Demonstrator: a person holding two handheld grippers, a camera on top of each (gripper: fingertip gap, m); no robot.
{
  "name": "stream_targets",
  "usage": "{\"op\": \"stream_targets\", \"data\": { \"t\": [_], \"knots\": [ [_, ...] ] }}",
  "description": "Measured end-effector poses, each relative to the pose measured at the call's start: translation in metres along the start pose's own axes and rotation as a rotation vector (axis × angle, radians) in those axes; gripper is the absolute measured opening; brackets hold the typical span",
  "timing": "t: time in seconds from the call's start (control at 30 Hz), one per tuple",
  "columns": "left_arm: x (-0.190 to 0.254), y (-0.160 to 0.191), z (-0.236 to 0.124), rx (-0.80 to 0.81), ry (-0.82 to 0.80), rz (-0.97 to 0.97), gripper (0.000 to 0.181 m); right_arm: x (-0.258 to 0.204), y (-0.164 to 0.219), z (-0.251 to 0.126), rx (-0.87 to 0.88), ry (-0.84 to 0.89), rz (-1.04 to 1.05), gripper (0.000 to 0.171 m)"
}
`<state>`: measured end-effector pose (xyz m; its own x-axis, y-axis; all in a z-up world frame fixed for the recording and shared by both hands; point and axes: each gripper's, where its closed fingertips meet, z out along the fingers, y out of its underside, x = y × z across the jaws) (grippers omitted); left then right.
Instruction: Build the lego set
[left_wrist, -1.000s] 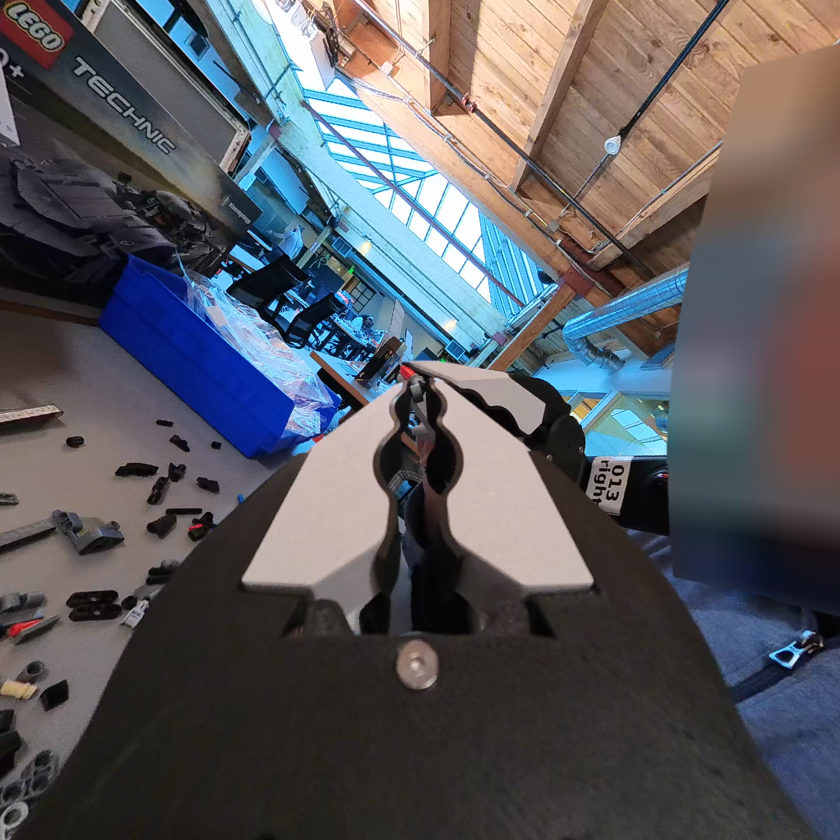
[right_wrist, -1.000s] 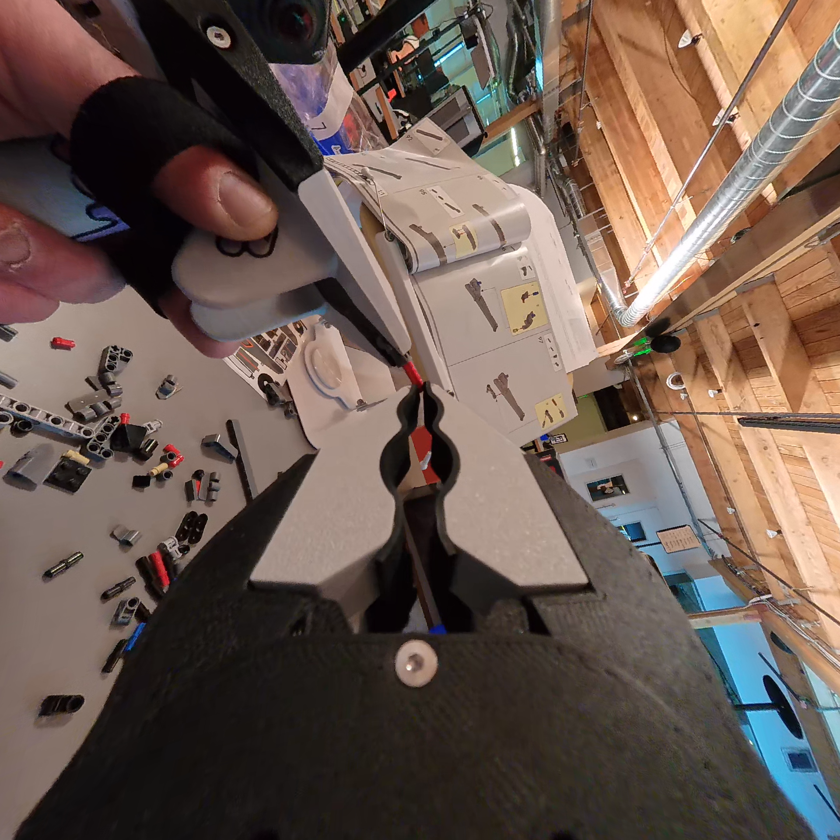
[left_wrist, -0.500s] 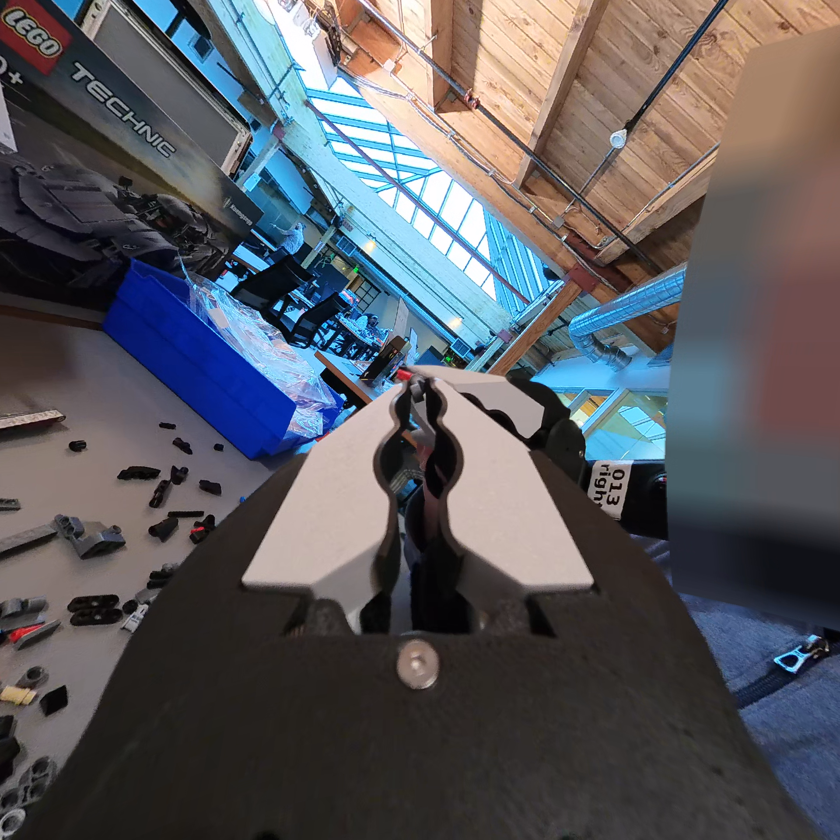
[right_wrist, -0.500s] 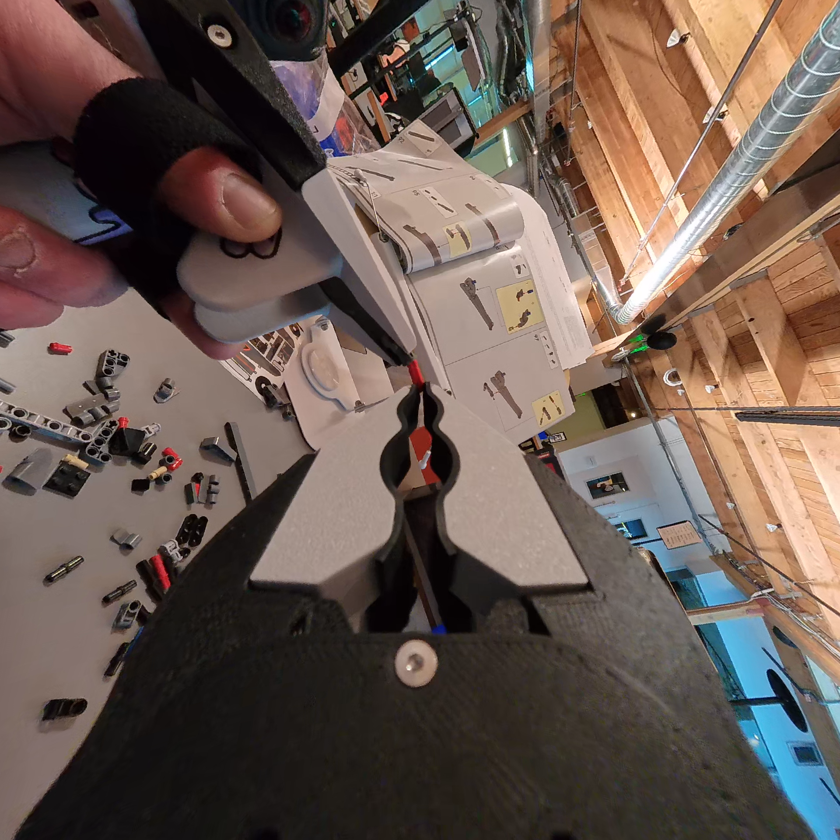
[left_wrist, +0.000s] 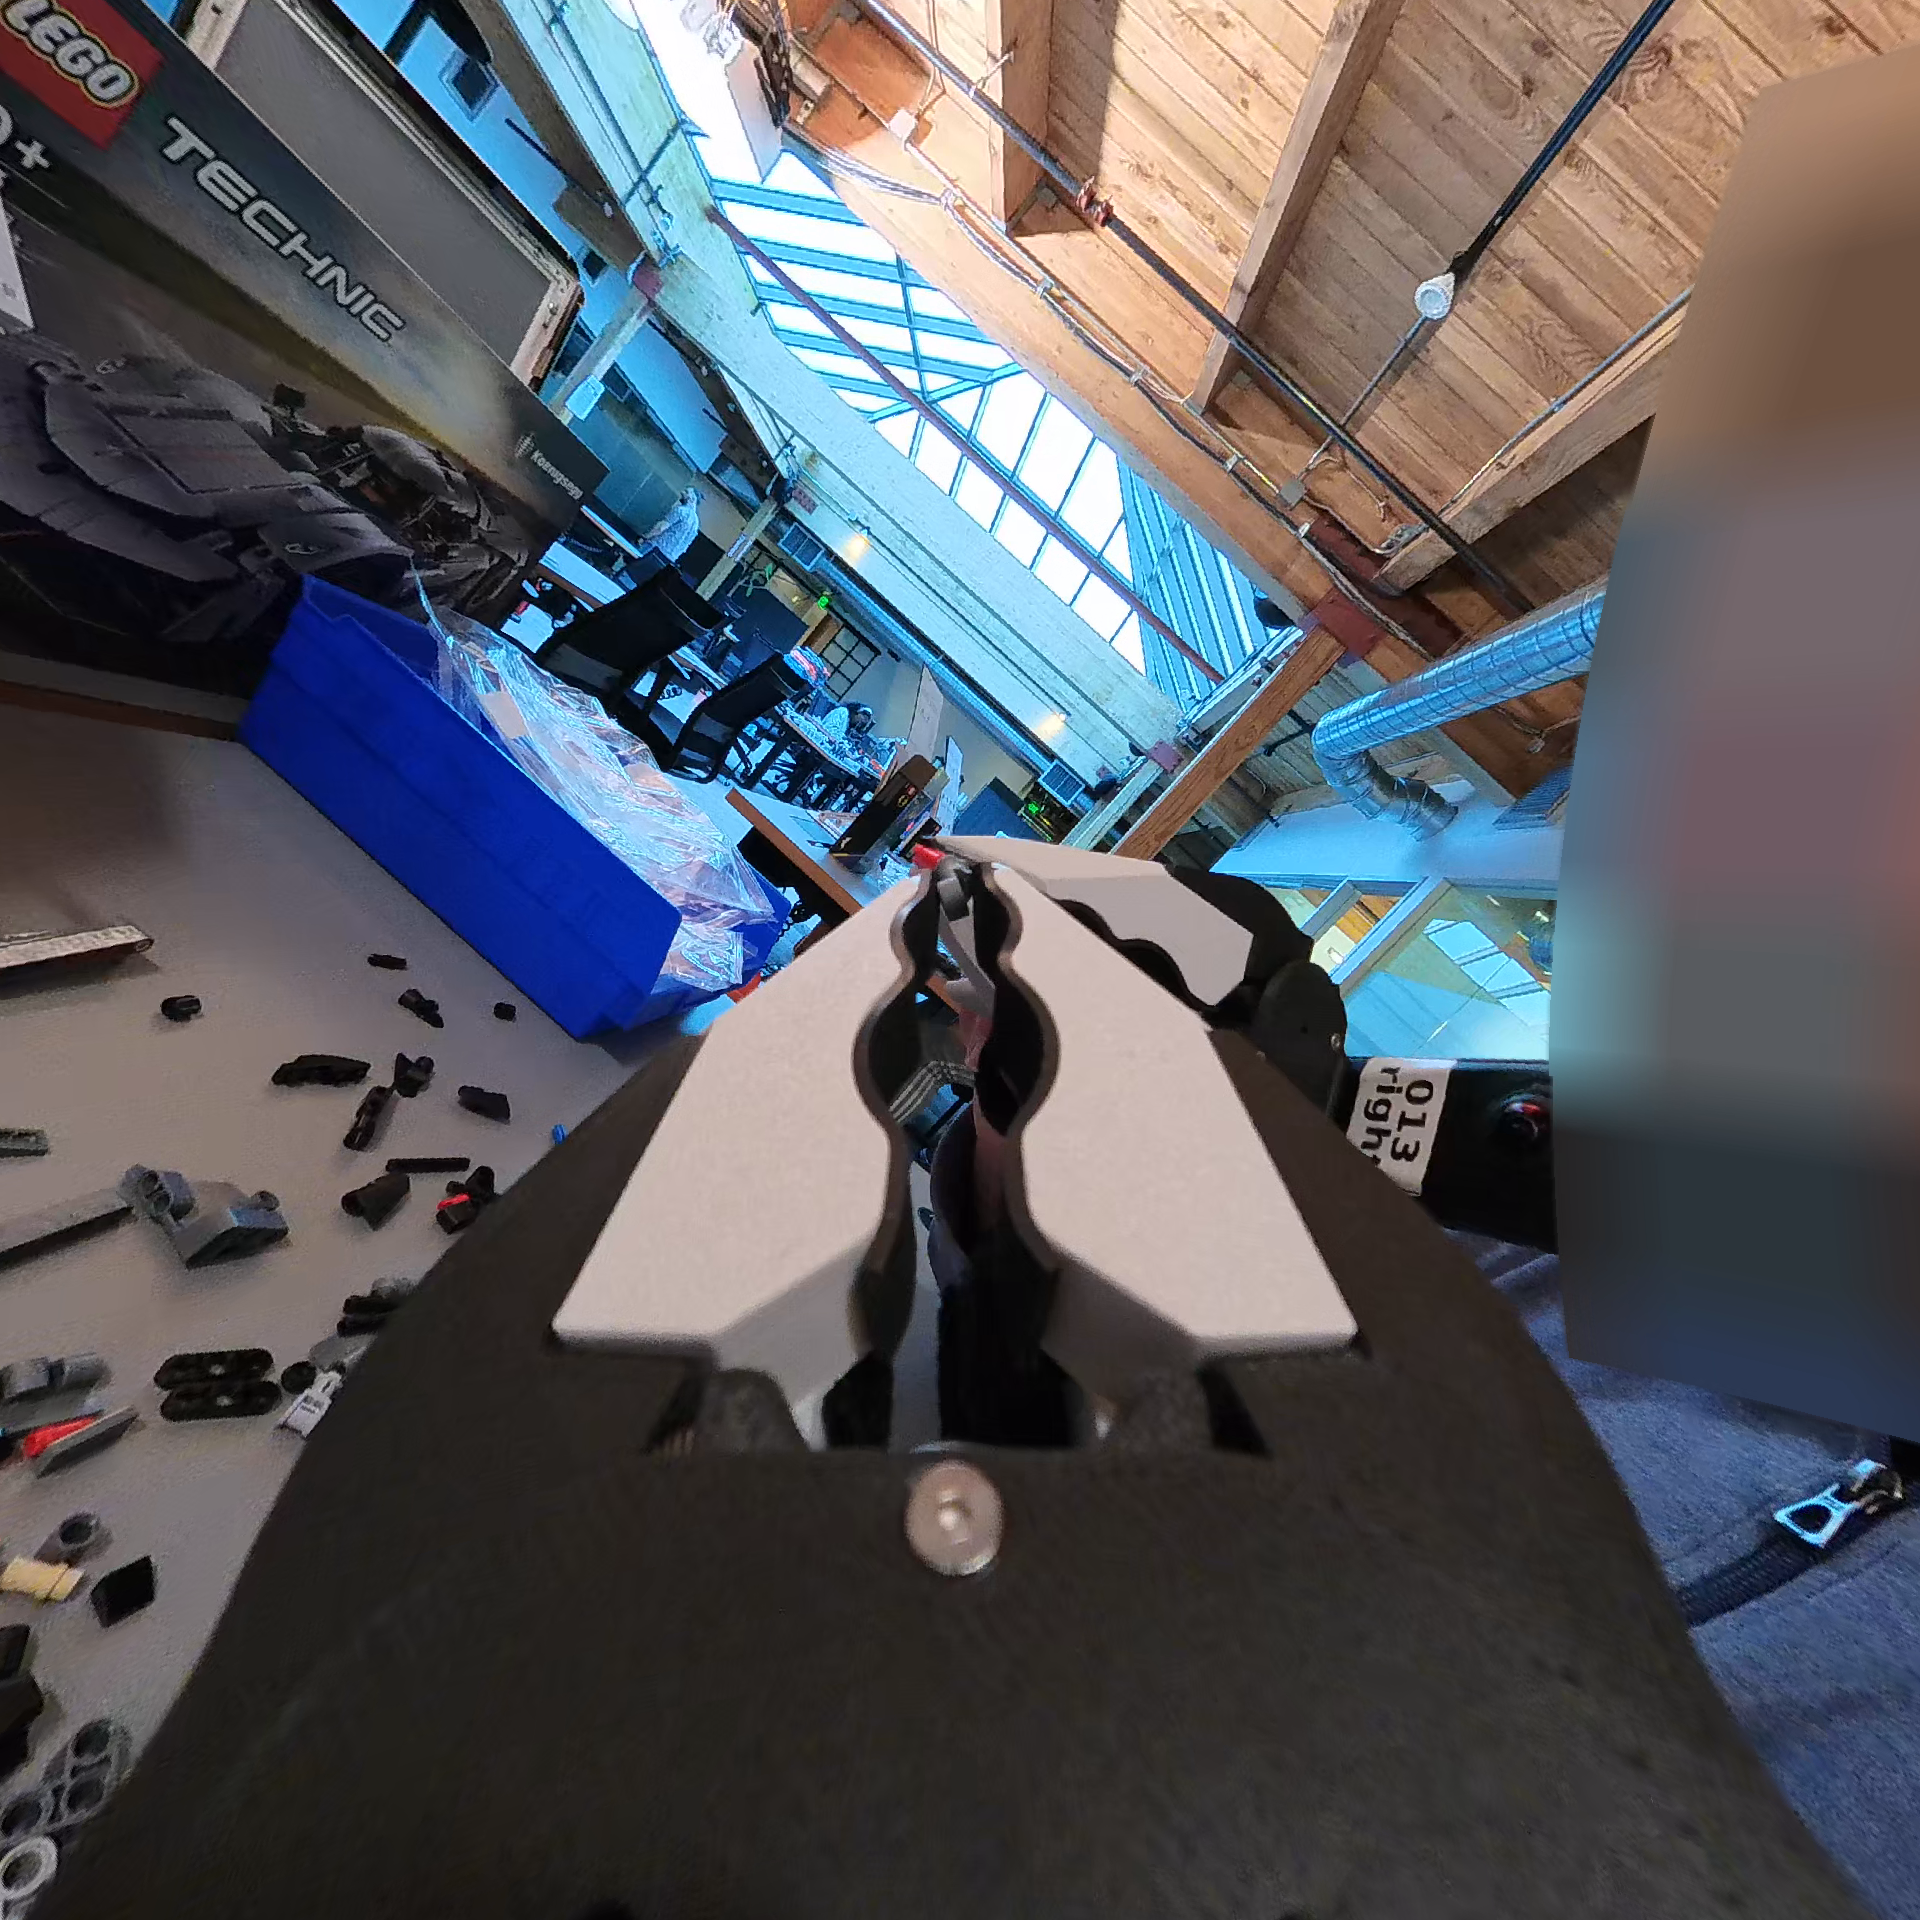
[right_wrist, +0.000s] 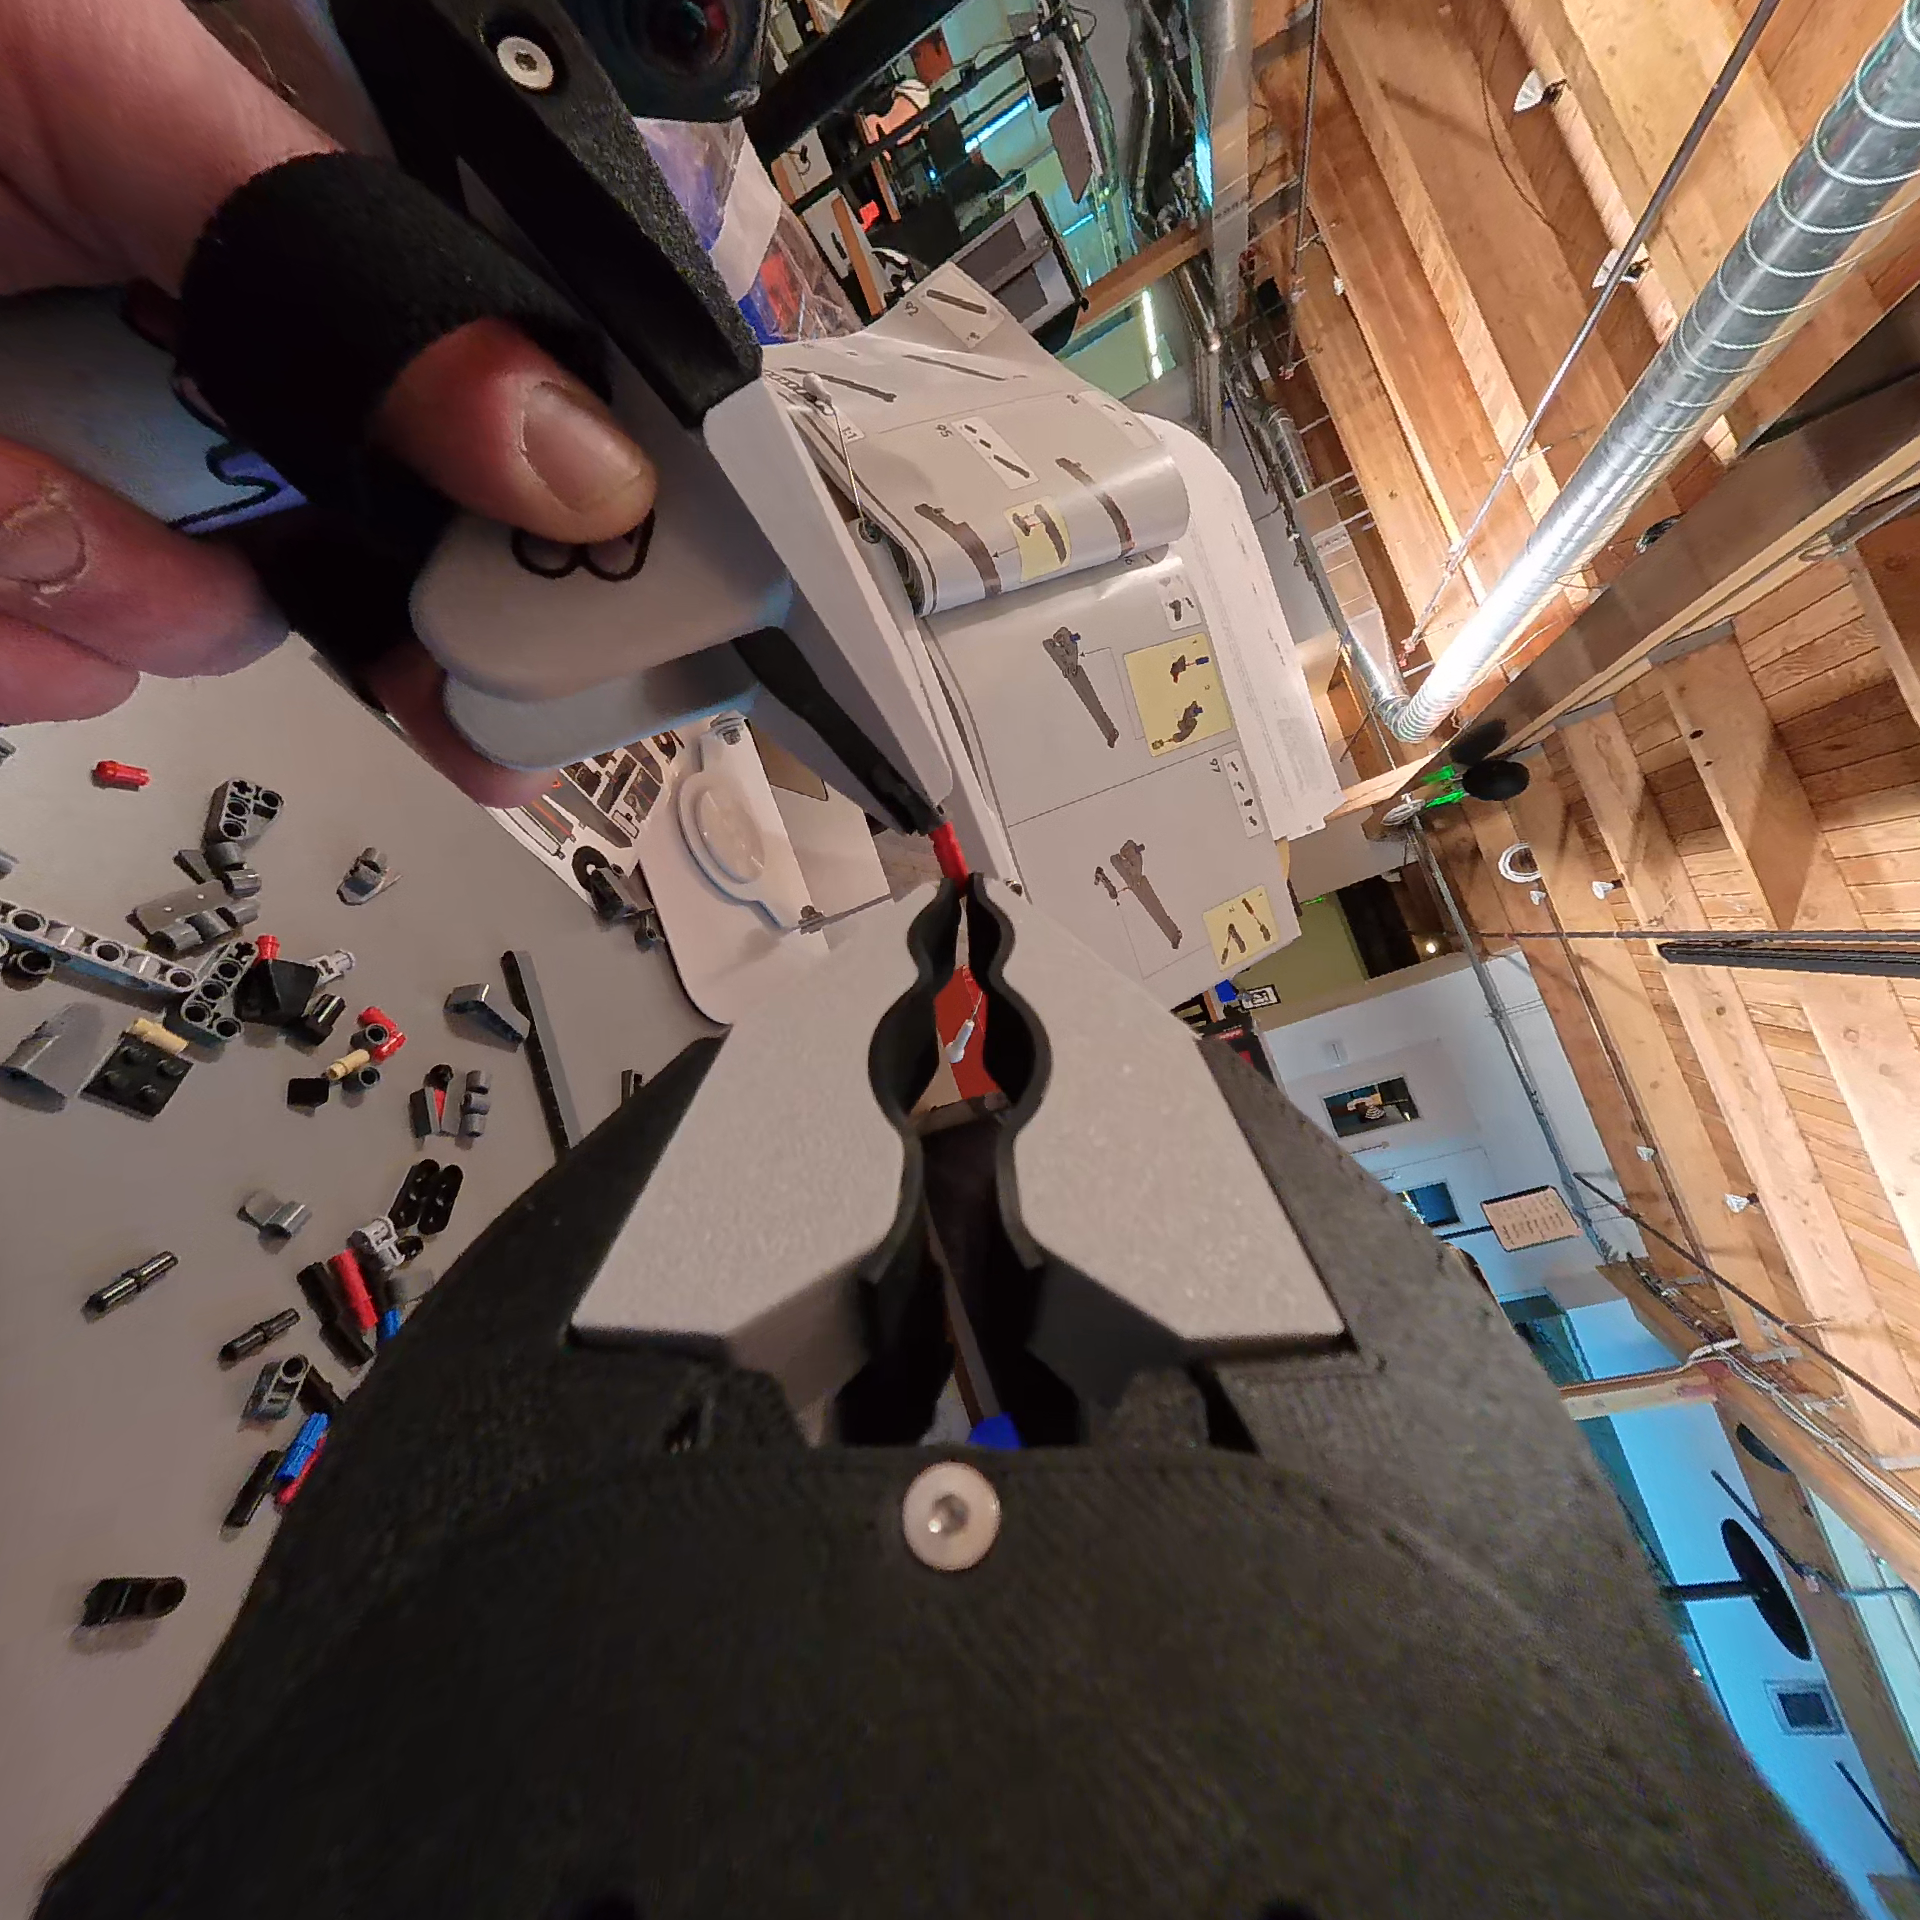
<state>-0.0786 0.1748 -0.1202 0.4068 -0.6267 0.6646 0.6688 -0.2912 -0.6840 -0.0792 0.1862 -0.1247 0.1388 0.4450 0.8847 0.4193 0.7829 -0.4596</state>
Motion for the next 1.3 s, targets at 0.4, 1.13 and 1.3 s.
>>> {"op": "stream_targets", "data": {
  "t": [0.4, 1.13, 1.3],
  "knots": [
    [-0.003, 0.001, -0.001, -0.014, -0.018, 0.002, 0.004, -0.002, 0.001, 0.000, 0.001, -0.014, -0.012, 0.000],
    [-0.007, 0.014, 0.001, -0.177, -0.098, 0.166, 0.004, -0.010, 0.009, -0.003, 0.011, -0.167, -0.039, 0.000],
    [-0.010, 0.018, 0.003, -0.215, -0.144, 0.265, 0.004, -0.016, 0.008, -0.004, 0.000, -0.212, -0.022, 0.000]
  ]
}}
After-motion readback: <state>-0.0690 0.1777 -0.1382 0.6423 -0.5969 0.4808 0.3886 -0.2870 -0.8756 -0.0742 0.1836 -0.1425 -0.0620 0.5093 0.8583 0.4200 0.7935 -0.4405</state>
